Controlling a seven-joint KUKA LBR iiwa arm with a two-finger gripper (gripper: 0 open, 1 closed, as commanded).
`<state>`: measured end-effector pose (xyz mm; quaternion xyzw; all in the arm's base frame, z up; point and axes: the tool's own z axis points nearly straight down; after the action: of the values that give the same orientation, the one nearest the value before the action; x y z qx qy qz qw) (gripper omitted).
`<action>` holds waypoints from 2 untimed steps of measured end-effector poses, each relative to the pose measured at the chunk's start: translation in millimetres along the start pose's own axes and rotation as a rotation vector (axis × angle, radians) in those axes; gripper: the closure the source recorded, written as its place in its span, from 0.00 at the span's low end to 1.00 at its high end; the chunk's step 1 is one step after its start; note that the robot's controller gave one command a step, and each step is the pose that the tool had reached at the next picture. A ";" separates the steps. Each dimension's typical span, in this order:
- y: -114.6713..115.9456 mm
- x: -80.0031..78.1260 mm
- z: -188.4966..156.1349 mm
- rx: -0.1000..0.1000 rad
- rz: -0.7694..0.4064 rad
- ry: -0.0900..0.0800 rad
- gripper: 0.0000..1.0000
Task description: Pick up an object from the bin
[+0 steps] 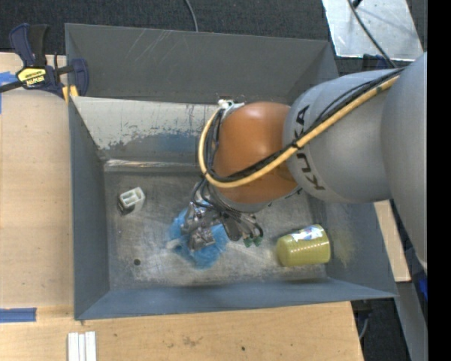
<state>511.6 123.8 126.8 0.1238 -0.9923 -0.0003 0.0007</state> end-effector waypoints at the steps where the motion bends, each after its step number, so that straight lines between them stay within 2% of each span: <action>1: -0.2 0.2 0.1 0.000 0.000 0.000 0.00; 2: -0.3 0.2 0.2 0.000 0.000 0.001 0.00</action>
Offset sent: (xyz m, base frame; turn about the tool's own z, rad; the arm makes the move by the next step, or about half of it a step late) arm 0.0000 0.0000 0.0000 0.0000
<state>511.5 123.6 126.6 0.1238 -0.9923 -0.0001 0.0010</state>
